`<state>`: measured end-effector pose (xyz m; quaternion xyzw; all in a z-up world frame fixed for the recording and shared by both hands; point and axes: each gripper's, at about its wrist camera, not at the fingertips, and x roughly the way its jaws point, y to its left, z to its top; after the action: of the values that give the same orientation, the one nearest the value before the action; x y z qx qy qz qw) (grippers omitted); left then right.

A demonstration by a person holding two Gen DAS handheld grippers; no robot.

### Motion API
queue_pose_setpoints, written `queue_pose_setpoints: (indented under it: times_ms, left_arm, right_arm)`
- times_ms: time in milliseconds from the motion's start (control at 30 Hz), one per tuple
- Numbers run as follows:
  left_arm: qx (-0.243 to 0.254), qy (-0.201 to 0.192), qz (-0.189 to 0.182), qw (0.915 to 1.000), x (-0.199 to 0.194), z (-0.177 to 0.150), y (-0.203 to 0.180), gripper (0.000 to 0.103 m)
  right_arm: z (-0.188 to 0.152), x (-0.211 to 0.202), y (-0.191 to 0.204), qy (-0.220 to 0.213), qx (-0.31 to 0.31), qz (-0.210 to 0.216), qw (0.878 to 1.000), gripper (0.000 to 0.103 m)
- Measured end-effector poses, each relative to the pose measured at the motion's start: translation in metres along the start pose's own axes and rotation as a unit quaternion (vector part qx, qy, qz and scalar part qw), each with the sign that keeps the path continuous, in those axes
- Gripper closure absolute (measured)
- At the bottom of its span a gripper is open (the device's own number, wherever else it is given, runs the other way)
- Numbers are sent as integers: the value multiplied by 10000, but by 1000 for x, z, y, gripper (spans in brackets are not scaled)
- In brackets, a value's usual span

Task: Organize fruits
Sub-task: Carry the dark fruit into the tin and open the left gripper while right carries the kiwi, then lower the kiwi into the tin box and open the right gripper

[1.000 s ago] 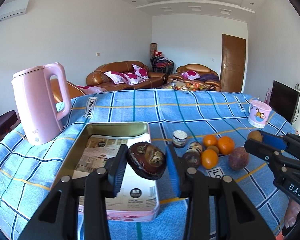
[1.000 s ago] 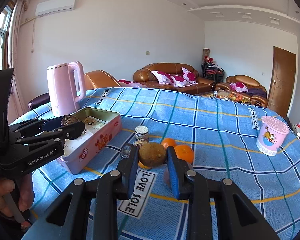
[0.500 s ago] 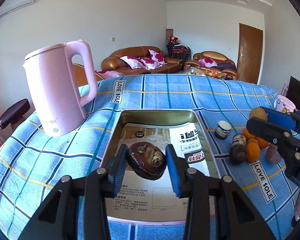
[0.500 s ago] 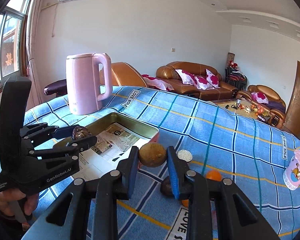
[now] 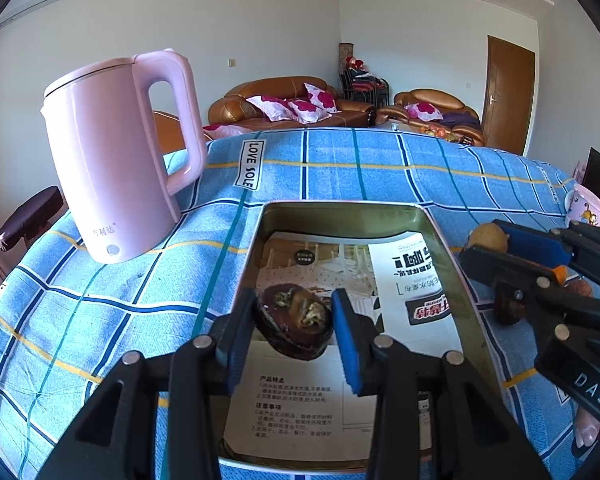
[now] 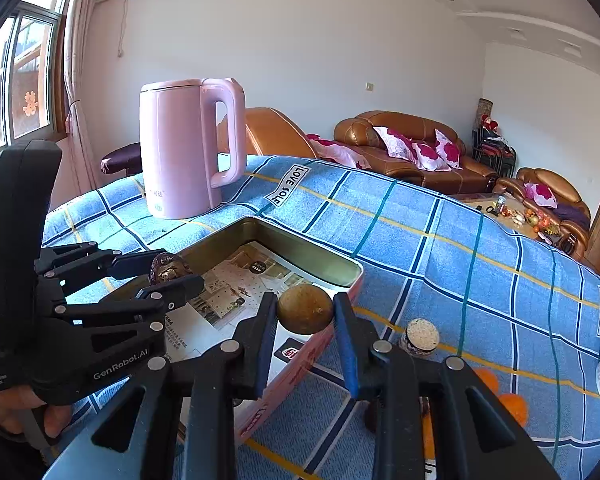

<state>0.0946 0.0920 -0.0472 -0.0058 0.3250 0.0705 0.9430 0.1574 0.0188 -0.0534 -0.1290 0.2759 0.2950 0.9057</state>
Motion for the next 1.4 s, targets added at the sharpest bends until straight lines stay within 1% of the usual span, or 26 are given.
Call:
queue_pose_setpoints:
  times_ms: [400,767,1100,1133,1233,1300,1333,1400]
  left_arm:
    - [-34,127,-9,9999,9,-3,1,63]
    - [-9,296,-67,9995,15,-3,-1,63]
    - [78,249,13,9997,15,-2,-3,61]
    - [92,245,27,9997,14,-2,-3,59]
    - [114,211,41,9997,13,-3,-4,54]
    - [89,172,100,9998,11,-2,-3,50]
    - [57,158,100,9998,11,-2,-1,47]
    - [23,135,27,9999,10,-3,0,45]
  right_arm:
    - [-8,20,2,185,89,123,9997,73]
    - [-11,25,5,260,59,168,9995,72]
    - [-11,25,9,245,-111,74,9996,72]
    - [-12,25,8,239,-99,94,9996,72]
    - [-13,25,9,245,-98,179,9995,64]
    - [-14,25,12,246,-157,212,9993,55]
    - [-15,24,14,236,-189,196,9994,55]
    - [-15,23,14,217,-179,213,9994,55]
